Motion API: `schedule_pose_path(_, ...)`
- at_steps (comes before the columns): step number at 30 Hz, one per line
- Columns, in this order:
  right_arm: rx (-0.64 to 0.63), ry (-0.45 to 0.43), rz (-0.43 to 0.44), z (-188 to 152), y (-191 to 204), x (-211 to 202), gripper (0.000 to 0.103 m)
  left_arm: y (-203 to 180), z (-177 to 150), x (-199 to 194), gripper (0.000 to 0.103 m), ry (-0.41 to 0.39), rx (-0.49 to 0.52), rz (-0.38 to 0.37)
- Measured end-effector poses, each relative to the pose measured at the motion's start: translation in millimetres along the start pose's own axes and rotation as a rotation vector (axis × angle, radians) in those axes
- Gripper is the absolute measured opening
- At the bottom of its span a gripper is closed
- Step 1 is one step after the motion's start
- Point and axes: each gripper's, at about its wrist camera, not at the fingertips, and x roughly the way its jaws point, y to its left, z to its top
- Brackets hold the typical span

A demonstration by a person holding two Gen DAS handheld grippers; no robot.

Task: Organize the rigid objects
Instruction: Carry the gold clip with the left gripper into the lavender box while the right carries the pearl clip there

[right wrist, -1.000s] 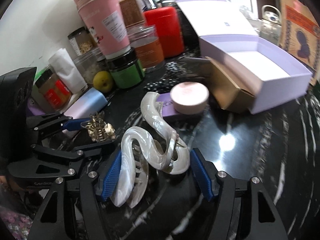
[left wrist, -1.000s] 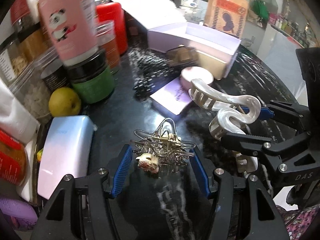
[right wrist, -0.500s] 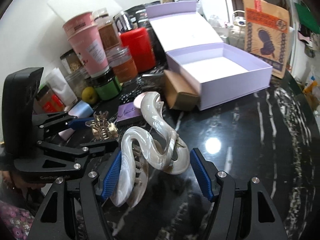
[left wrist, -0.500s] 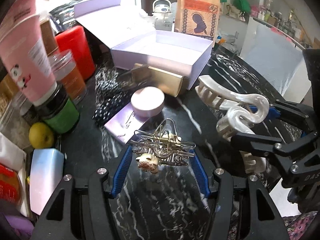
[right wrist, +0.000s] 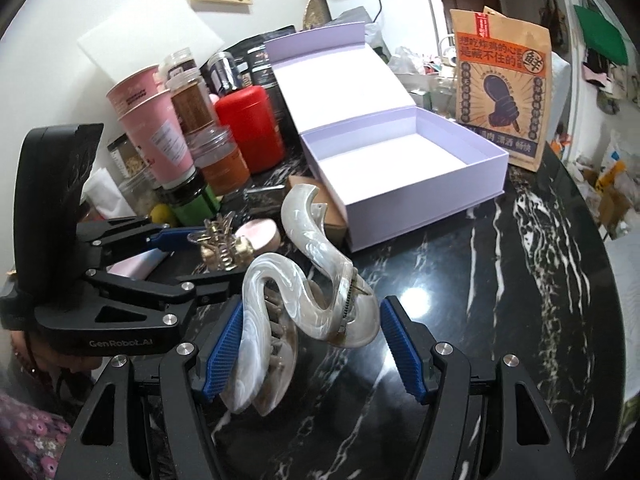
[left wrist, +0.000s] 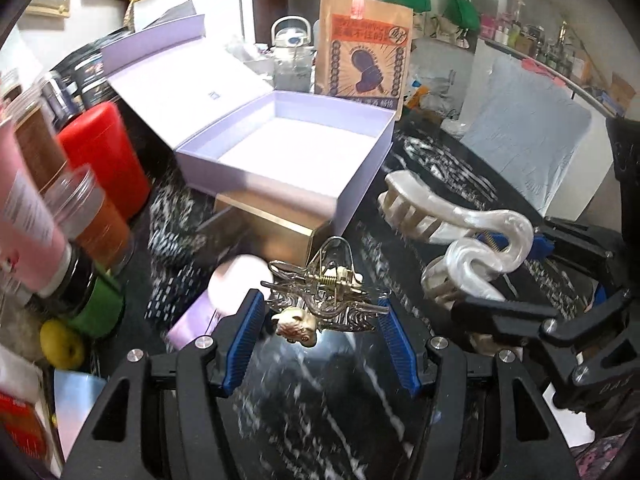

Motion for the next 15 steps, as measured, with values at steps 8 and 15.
schedule_pose_path(8, 0.024, -0.014, -0.010, 21, -16, 4, 0.068, 7, 35, 14, 0.059, -0.024, 0.007, -0.020)
schedule_pose_path(15, 0.040, -0.025, -0.020, 45, -32, 15, 0.068, 18, 67, 27, 0.059, -0.040, 0.002, -0.022)
